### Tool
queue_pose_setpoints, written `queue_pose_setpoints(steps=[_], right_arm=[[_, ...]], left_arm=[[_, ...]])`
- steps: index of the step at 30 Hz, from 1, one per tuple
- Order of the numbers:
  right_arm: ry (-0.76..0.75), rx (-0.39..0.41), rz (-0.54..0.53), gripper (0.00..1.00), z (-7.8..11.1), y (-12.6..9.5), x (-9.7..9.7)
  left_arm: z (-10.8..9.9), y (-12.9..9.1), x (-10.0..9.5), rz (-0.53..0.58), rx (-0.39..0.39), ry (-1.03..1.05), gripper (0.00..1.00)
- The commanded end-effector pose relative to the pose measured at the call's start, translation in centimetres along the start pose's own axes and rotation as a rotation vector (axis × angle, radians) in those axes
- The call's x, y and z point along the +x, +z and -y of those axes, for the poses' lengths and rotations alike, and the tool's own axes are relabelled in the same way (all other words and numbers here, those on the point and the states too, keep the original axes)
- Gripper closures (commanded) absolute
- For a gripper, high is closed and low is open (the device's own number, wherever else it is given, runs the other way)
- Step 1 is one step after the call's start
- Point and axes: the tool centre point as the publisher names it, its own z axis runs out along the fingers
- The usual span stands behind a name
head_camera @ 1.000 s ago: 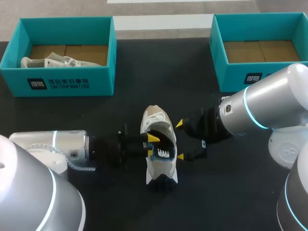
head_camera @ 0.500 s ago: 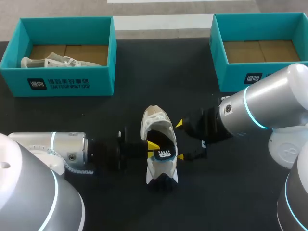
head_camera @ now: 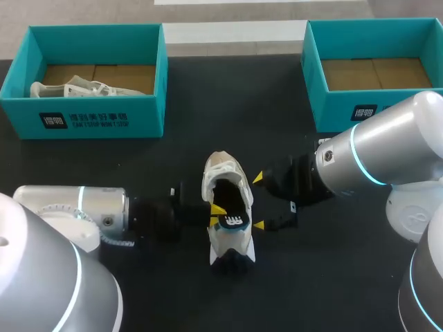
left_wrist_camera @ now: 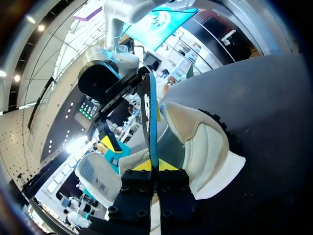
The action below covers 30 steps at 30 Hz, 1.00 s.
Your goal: Take the shoe out of the shoebox, open the shoe tongue, remove and reinsert the insole, then place the shoe into the shoebox
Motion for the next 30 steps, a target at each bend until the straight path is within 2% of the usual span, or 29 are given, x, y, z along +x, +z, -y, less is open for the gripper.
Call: queue_pose_setpoints(steps=[1, 2, 3, 5, 10, 15, 26, 28, 30], right_arm=[[-0.001, -0.001, 0.002, 0.0, 0.1, 0.0, 0.1], [-0.001, -0.001, 0.002, 0.0, 0.1, 0.0, 0.1], [-0.001, -0.001, 0.002, 0.0, 0.1, 0.0, 0.1], [-0.001, -0.001, 0.002, 0.0, 0.1, 0.0, 0.1], [-0.001, -0.001, 0.002, 0.0, 0.1, 0.0, 0.1], [-0.001, -0.001, 0.002, 0.0, 0.1, 0.0, 0.1], [-0.001, -0.001, 0.002, 0.0, 0.1, 0.0, 0.1], [-0.001, -0.001, 0.002, 0.0, 0.1, 0.0, 0.1], [-0.001, -0.001, 0.002, 0.0, 0.1, 0.0, 0.1]], left_arm=[[-0.4, 0.4, 0.1, -0.007, -0.004, -0.002, 1.0], [-0.1, 0.4, 0.1, -0.006, -0.003, -0.001, 0.93], [0.1, 0.3, 0.0, -0.002, 0.002, 0.0, 0.74], [0.5, 0.1, -0.1, 0.006, 0.009, 0.006, 0.64], [1.8, -0.5, -0.7, 0.025, 0.024, 0.034, 0.7], [2.9, -1.1, -1.6, 0.048, 0.032, 0.061, 0.7], [4.4, 0.0, -1.5, 0.026, 0.076, 0.082, 0.75], [4.4, 0.3, -1.4, 0.019, 0.08, 0.08, 0.79], [4.4, 0.5, -1.3, 0.013, 0.085, 0.079, 0.89]])
